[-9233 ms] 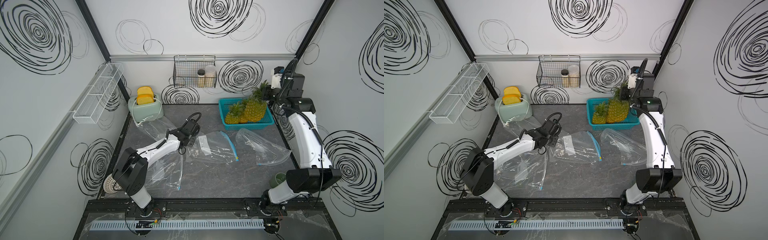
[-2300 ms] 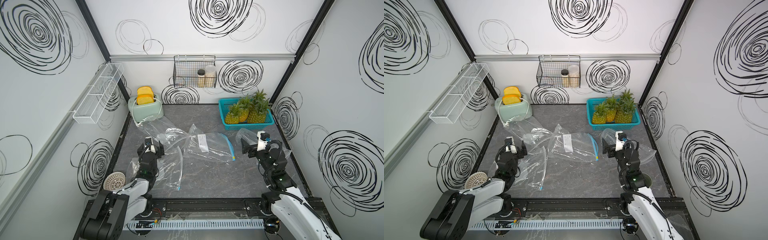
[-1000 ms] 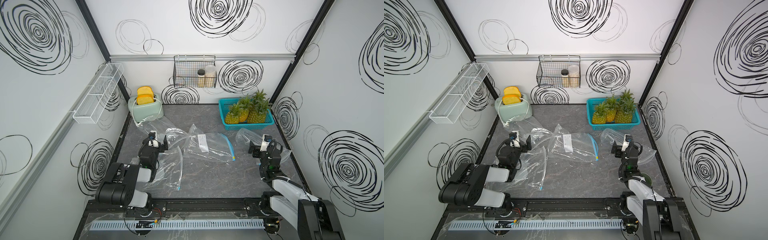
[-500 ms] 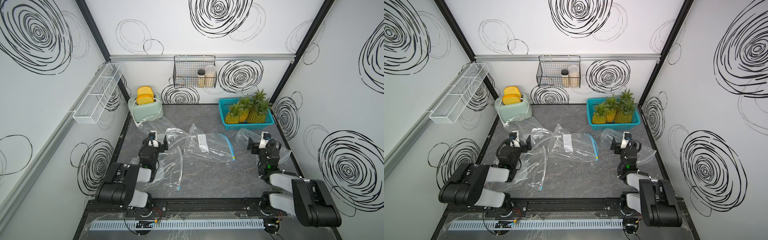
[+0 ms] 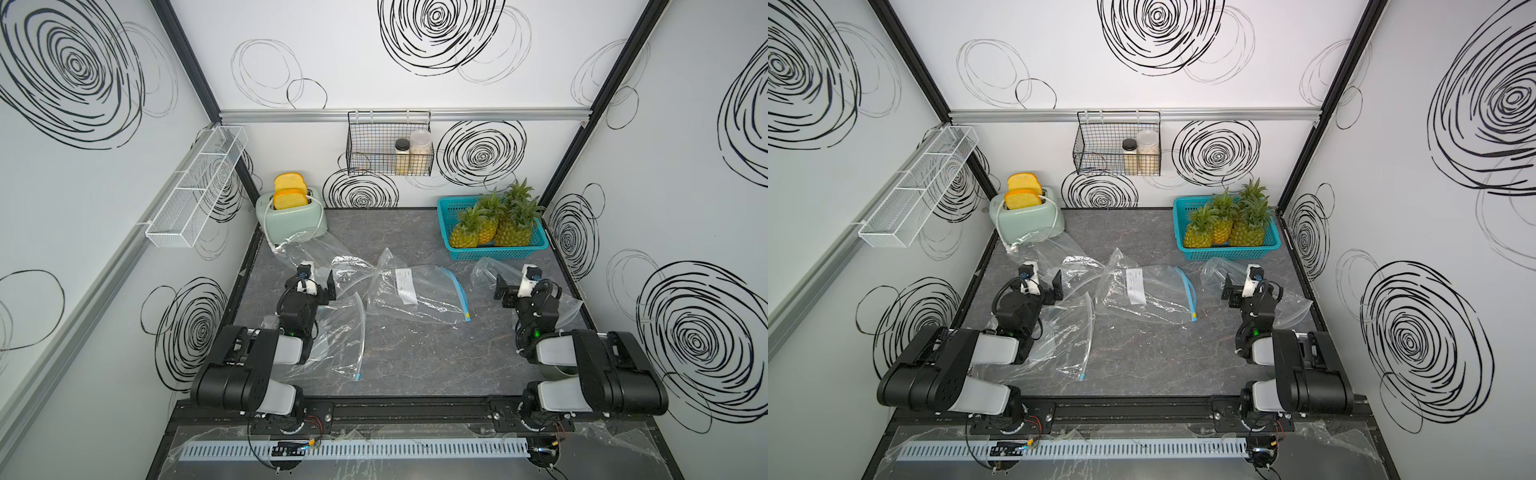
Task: Open the zip-top bag and take out the pineapple
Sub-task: Reset both arms
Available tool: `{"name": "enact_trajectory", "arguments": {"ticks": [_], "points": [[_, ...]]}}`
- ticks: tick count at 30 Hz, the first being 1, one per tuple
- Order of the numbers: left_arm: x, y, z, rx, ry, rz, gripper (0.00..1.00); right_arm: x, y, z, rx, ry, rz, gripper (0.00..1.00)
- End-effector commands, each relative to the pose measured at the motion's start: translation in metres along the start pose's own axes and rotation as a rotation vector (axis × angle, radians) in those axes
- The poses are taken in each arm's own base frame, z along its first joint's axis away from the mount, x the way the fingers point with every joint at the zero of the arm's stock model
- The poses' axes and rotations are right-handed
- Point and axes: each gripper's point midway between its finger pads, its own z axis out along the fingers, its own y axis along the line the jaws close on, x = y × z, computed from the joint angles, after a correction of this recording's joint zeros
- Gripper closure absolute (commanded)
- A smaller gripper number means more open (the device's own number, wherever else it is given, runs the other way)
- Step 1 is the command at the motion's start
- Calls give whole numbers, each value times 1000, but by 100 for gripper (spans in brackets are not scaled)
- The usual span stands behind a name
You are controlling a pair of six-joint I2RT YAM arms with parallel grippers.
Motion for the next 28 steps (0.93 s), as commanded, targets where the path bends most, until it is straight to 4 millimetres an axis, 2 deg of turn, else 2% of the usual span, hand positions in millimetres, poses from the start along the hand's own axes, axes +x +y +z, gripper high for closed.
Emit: {"name": "enact_trajectory", "arguments": {"ticks": [1, 4, 28], "points": [[-18, 2, 4, 0, -62, 6, 4, -17, 5, 10, -37, -43, -6, 2], [-18, 2, 4, 1, -62, 6, 4, -14, 6, 22, -25, -1, -22, 2], [-18, 4, 4, 5, -60, -2, 4, -15, 7, 21, -19, -5, -26, 2]]}}
